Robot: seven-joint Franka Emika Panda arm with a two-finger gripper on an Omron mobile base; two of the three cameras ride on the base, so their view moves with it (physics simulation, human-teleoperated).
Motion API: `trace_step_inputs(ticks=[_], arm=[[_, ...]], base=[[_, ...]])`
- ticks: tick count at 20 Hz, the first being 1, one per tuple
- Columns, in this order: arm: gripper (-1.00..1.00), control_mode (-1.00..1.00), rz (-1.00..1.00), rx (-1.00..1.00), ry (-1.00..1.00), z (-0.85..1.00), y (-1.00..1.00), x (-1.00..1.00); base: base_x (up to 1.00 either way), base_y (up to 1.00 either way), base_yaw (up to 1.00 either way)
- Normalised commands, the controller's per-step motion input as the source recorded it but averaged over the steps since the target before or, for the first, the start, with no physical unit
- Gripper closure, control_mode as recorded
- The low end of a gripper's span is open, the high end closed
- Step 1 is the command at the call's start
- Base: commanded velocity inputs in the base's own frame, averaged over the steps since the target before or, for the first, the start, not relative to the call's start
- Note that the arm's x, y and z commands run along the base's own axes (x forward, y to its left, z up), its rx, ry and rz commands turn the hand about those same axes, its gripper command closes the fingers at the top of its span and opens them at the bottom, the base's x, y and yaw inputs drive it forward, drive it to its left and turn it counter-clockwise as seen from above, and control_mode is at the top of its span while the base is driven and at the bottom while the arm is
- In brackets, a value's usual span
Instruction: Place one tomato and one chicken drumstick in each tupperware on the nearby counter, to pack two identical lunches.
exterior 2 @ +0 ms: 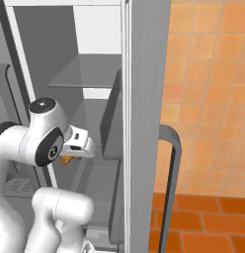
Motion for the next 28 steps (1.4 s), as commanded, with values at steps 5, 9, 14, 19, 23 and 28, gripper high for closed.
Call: trace_step_inputs(ticks=[5, 9, 14, 19, 23, 28], arm=[[1.00, -1.00, 0.00, -0.04, -0.11, -0.06, 0.24, -0.64], [1.00, -1.00, 0.00, -0.07, -0.11, -0.18, 0.09, -0.03], [1.00, -1.00, 0.00, 0.00, 0.00, 0.00, 0.00, 0.00], [1.00, 1.00, 0.00, 0.00, 0.00, 0.00, 0.00, -0.14], [1.00, 1.00, 0.00, 0.00, 0.00, 0.00, 0.00, 0.00], [1.00, 1.00, 0.00, 0.00, 0.00, 0.00, 0.00, 0.00]], base=[[0.00, 0.00, 0.00], [0.00, 0.00, 0.00], [0.00, 0.00, 0.00], [-0.12, 0.00, 0.00], [-0.84, 0.51, 0.08], [-0.55, 0.97, 0.18]])
